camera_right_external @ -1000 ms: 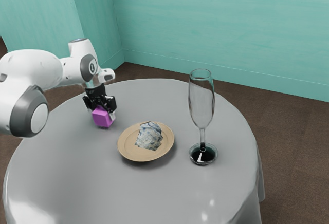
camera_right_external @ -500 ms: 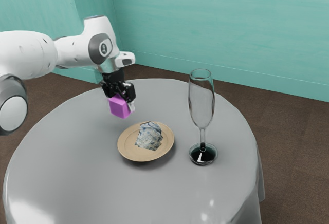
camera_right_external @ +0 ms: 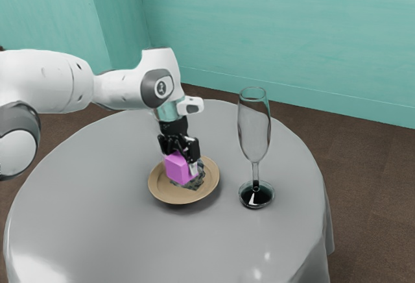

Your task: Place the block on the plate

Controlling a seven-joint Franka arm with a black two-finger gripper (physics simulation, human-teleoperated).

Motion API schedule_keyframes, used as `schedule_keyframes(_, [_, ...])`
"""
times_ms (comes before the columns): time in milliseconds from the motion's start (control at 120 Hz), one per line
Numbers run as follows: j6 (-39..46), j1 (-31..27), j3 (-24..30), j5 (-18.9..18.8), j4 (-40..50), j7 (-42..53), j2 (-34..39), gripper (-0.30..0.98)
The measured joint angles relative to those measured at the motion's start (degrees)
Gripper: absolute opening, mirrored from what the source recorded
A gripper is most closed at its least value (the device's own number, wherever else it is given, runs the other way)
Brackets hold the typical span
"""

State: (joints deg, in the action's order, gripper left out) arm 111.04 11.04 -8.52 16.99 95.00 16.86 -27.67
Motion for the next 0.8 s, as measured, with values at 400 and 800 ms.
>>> schedule_keyframes(400, [4.7, -0.1, 0.2, -0.3, -0.8, -0.2, -3.5, 0.55])
schedule_keyframes(800, [3.8, 0.8, 0.3, -4.8, -0.5, -0.1, 5.5, 0.67])
